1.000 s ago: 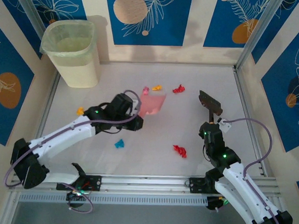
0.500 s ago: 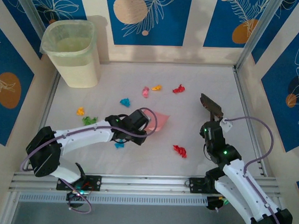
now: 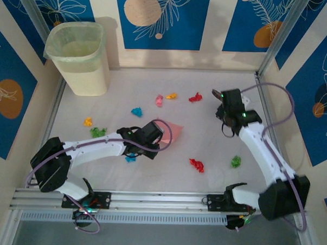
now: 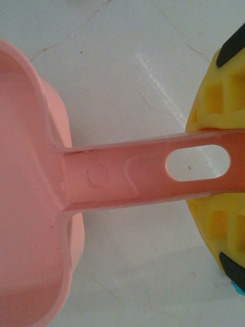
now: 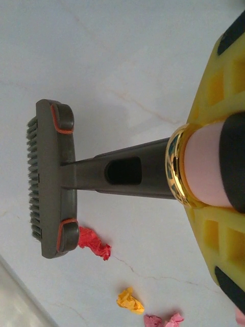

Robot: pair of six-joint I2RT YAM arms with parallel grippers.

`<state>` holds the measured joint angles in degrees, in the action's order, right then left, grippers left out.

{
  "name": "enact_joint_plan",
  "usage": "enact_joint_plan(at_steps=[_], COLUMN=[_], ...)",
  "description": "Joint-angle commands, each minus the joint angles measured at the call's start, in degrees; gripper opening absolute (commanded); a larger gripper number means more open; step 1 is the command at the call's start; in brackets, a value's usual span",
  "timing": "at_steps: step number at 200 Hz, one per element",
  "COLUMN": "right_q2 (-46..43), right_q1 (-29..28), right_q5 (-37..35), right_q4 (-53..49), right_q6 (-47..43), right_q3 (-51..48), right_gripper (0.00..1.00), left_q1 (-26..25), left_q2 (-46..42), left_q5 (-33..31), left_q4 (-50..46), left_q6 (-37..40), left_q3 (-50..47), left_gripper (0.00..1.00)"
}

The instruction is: Sweep away the paper scraps from the table

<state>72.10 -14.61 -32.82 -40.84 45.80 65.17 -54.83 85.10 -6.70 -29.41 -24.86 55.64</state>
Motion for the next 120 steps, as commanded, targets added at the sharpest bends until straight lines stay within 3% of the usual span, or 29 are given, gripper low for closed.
enact_joint_plan(at_steps=[1, 59, 120], right_q2=[7.41, 22.31, 28.54], right_q1=[0.14, 0.23, -1.38], right_q5=[1.29, 1.94, 2.7], right_q4=[-4.66, -4.9, -4.53], right_q6=[-4.31, -8.69, -9.64], right_q3=[9.6, 24.21, 26.31], right_gripper=[0.0, 0.0, 0.0], left_q1=[-0.45, -1.16, -1.42], left_q2=[1.89, 4.9, 5.69], left_q5=[-0.42, -1.87, -1.55], left_q4=[-0.32, -1.43, -1.27], left_q6=[1.79, 2.79, 3.28], left_q3=[0.25, 1.6, 1.77], left_gripper=[0.0, 0.0, 0.0])
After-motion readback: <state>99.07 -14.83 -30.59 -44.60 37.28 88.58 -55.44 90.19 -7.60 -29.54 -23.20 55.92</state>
